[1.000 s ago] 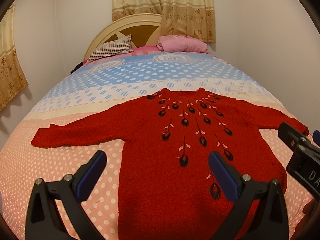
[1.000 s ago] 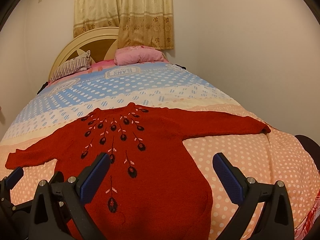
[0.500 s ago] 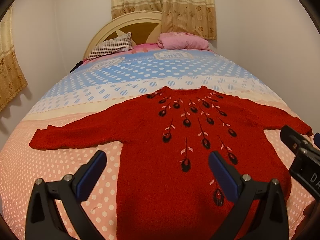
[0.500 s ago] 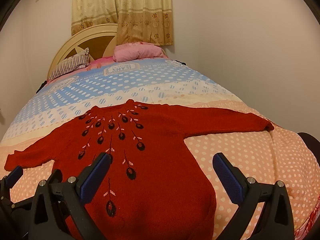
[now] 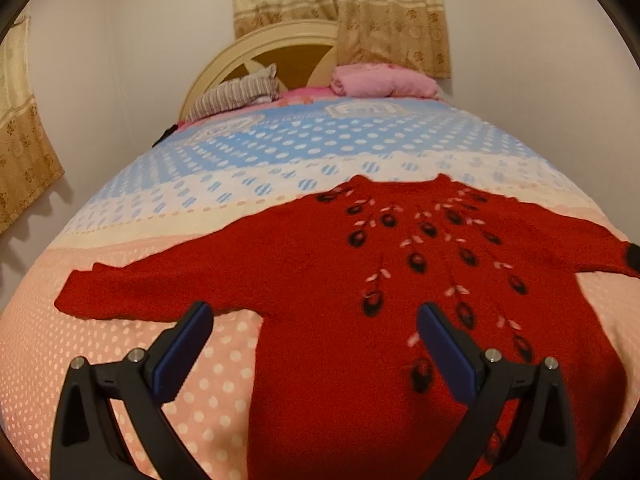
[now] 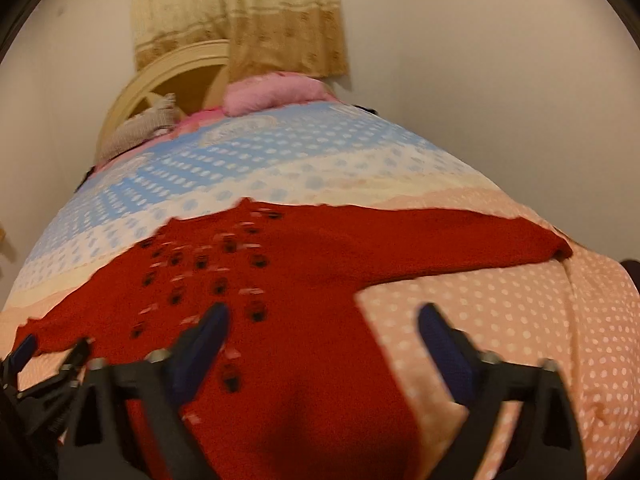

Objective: Fold small clothes
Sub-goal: 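Grasp the red cardigan's sleeve cuff with the right gripper and lift, then fold the held sleeve across the cardigan body with the right gripper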

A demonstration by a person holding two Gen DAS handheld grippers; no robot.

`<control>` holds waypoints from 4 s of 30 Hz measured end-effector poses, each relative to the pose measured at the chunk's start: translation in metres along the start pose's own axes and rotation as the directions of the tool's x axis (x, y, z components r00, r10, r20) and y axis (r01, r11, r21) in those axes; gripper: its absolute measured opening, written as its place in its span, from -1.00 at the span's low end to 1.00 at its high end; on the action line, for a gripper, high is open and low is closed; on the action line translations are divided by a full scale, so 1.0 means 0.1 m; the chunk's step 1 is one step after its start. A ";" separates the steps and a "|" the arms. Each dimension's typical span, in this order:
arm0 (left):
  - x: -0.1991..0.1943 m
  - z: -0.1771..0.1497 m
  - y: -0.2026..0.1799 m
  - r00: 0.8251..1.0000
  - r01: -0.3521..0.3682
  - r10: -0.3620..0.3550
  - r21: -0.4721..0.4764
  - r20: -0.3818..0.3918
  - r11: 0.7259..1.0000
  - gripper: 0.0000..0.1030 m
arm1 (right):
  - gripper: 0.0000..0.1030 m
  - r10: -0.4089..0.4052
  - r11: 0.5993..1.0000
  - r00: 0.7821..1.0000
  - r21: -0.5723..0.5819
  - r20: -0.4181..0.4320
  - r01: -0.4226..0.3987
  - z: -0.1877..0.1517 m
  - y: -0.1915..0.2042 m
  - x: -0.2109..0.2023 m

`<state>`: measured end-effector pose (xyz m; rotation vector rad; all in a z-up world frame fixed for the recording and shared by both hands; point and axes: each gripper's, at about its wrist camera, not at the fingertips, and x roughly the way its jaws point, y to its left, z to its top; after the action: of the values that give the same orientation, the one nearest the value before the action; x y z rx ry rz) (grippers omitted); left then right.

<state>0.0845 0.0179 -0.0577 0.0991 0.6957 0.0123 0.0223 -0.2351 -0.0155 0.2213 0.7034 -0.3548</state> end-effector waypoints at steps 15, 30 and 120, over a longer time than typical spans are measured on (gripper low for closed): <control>0.65 -0.22 0.03 0.983 0.064 -0.080 -0.100 -0.165 0.993 1.00 | 0.16 -0.048 0.718 0.992 0.686 -0.117 0.116 0.27 -3.19 0.87; 0.77 -0.26 0.01 0.976 0.034 -0.054 -0.096 -0.212 0.995 1.00 | -0.91 0.088 0.516 0.993 0.856 -0.075 0.019 0.24 -4.04 1.57; 0.70 -0.64 1.78 0.984 -0.077 0.022 -0.312 -0.174 0.947 1.00 | -0.27 0.585 0.740 0.767 -0.211 -0.264 -0.638 -0.16 2.50 0.84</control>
<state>0.1010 0.2035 -0.1339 -0.1967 0.8525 0.1827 0.1692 -0.0212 -0.0632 0.1957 0.8088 0.4182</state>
